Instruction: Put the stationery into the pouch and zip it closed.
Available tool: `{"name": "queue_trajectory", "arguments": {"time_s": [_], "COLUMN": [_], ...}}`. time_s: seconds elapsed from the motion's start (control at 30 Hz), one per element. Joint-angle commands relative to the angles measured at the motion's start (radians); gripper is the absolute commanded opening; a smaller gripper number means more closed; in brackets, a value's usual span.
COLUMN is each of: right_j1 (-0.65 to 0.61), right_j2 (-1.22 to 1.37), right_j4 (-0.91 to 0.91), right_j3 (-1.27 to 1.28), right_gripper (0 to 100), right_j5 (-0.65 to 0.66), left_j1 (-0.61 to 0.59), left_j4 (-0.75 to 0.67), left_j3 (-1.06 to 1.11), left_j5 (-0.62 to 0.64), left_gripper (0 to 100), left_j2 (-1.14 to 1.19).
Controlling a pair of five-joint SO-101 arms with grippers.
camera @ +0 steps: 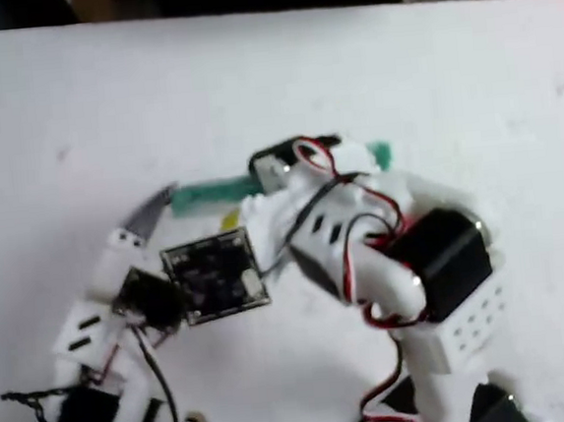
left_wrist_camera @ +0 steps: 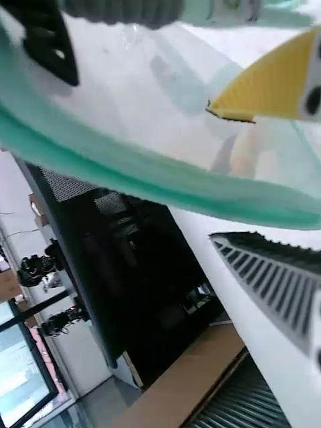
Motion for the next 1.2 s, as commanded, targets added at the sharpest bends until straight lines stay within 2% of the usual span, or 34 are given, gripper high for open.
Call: {"name": "queue_trajectory", "arguments": {"time_s": [0.0, 0.27, 0.33, 0.5, 0.67, 0.73, 1.0, 1.07, 1.17], "right_j1": [-0.008, -0.038, -0.064, -0.071, -0.067, -0.067, -0.044, -0.035, -0.015], "right_j2": [-0.035, -0.041, -0.036, -0.03, 0.012, 0.035, 0.045, 0.045, 0.048], "right_j4": [0.019, 0.024, 0.022, -0.002, -0.016, -0.016, -0.028, -0.008, 0.013], "right_j3": [-0.044, 0.008, 0.044, 0.057, 0.064, 0.064, 0.061, 0.061, 0.069], "right_gripper": [1.6, 1.6, 1.6, 1.7, 1.7, 1.7, 2.1, 6.5, 19.9], "right_j5": [0.066, 0.239, 0.258, 0.253, 0.219, 0.215, 0.13, 0.126, 0.12], "left_j1": [0.031, 0.054, 0.065, 0.143, 0.174, 0.176, 0.171, 0.171, 0.171], "left_j4": [-0.071, -0.184, -0.201, -0.193, -0.199, -0.199, -0.232, -0.282, -0.347], "left_j3": [-0.006, -0.005, -0.006, 0.006, 0.012, 0.015, 0.058, 0.095, 0.15], "left_j5": [-0.012, -0.002, 0.041, 0.049, 0.048, 0.052, 0.055, 0.055, 0.094], "left_gripper": [28, 28, 28, 24, 1, 4, 2, 2, 2], "left_j2": [0.038, 0.162, 0.182, 0.185, 0.185, 0.185, 0.188, 0.188, 0.186]}}
